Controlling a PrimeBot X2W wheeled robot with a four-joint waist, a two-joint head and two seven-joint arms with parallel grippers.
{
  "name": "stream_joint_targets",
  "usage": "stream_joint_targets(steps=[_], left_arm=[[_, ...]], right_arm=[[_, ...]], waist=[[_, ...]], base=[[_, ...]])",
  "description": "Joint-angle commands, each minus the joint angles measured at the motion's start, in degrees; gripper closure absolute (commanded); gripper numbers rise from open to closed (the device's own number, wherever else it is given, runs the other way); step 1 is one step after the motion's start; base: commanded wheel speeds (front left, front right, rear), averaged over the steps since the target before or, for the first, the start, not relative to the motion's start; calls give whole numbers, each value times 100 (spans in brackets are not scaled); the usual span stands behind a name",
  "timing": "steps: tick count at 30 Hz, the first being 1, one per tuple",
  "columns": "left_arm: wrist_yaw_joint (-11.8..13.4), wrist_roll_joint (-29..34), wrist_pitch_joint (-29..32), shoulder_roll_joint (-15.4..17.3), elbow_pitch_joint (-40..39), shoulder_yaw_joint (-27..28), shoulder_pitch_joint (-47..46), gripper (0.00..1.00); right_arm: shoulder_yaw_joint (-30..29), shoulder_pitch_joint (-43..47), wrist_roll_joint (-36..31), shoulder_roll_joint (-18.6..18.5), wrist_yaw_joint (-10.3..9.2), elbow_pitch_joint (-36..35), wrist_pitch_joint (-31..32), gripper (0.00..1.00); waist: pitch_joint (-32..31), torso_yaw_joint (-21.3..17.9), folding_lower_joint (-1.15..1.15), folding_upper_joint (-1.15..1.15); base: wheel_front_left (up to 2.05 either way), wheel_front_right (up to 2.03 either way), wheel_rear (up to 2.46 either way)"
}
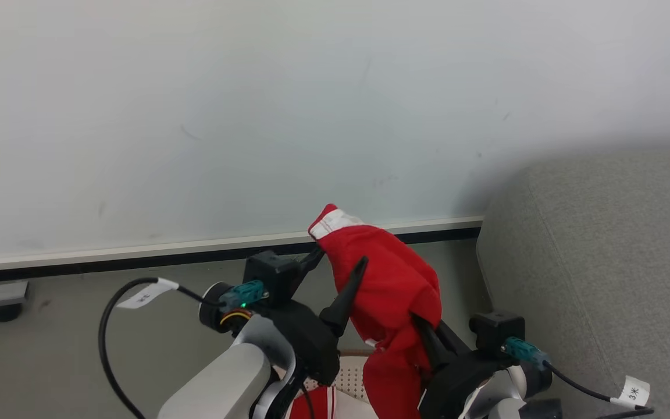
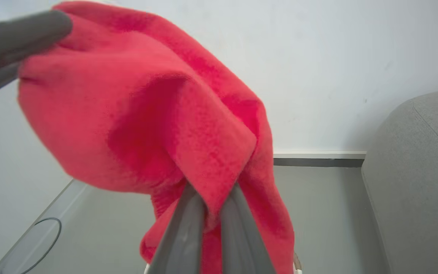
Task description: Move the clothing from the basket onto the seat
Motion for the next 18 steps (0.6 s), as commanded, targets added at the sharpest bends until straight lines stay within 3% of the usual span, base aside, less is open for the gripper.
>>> stream_joint_targets(steps=[1,10,18], left_arm=[[-22,33,-109,66,44,6,112,0],[-210,35,-860,433,315,133,717,0],[-94,259,-1082,809,46,452,1447,0]], right_arm=[[-28,82,-41,8,2,-71,10,100],[-484,389,-323,8,2,-601,230,100],[-791,548,-584,7,2,-982,435,100]], waist=[[17,-57,0,0],[68,-326,0,0],[139,-571,0,0]], base=[[0,0,0],[0,0,0],[0,0,0]])
